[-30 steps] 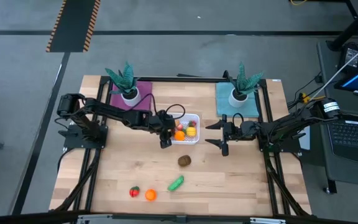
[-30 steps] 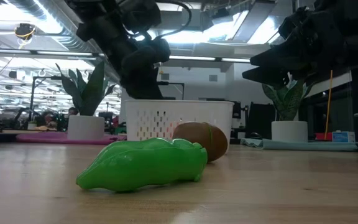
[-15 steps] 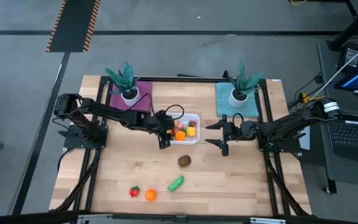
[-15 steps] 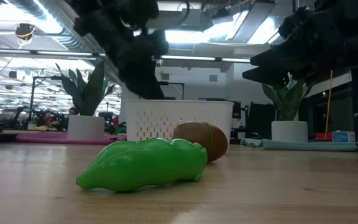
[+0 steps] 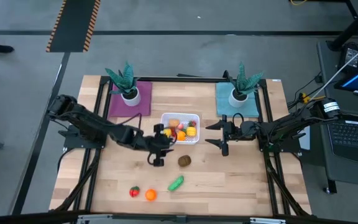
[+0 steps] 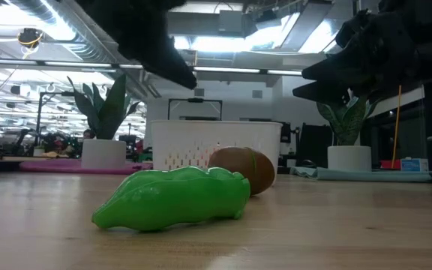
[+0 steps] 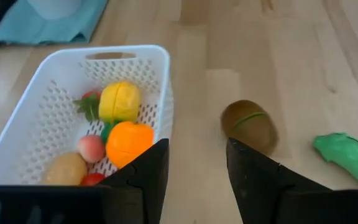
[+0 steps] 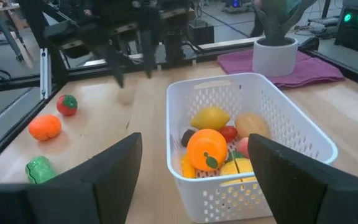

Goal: Pick and placing Produce into tupperware
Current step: Put the orange pumpkin into the white bin

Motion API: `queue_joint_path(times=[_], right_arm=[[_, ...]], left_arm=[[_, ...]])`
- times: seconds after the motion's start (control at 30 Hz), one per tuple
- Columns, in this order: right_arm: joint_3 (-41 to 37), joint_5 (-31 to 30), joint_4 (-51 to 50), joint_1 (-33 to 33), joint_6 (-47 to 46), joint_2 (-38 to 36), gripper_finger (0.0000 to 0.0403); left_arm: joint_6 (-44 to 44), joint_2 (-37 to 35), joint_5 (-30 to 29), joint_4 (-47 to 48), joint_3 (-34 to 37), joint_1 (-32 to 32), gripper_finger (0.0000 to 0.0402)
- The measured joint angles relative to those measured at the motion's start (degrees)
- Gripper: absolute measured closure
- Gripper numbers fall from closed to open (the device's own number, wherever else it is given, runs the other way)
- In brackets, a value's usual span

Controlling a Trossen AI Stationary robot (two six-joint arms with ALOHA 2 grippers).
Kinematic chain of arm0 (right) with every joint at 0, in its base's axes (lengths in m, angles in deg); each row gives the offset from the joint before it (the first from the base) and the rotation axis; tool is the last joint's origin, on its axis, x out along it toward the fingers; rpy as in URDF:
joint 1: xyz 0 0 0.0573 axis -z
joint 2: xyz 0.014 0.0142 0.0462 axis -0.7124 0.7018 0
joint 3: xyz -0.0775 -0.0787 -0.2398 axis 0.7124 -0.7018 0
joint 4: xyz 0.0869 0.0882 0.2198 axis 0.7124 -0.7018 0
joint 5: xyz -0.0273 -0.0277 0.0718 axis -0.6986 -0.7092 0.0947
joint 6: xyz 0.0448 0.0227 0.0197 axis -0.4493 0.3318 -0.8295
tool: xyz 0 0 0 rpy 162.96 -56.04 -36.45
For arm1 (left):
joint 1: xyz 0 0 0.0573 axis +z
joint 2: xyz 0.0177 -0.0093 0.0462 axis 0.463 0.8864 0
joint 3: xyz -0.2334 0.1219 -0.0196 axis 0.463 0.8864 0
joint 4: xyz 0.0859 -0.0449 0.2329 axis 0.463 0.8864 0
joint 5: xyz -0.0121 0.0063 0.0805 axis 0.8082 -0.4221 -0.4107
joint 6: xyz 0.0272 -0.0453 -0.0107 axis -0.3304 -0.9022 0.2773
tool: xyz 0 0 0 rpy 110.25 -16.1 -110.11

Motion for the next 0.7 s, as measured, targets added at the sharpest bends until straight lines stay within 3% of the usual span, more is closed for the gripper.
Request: queue_joint_path(times=[0.23,0.7], right_arm=[[0.0,0.1,0.0,-0.1,0.0,0.0,0.0108],[0.0,0.1,1.0,-1.7,1.6,0.0,0.0108]], left_arm=[[-1.7,-2.6,-8.5,0.2,0.0,-8.7,0.0243],[-7.9,-4.5,-9.1,0.5,0.0,-21.8,0.0266]])
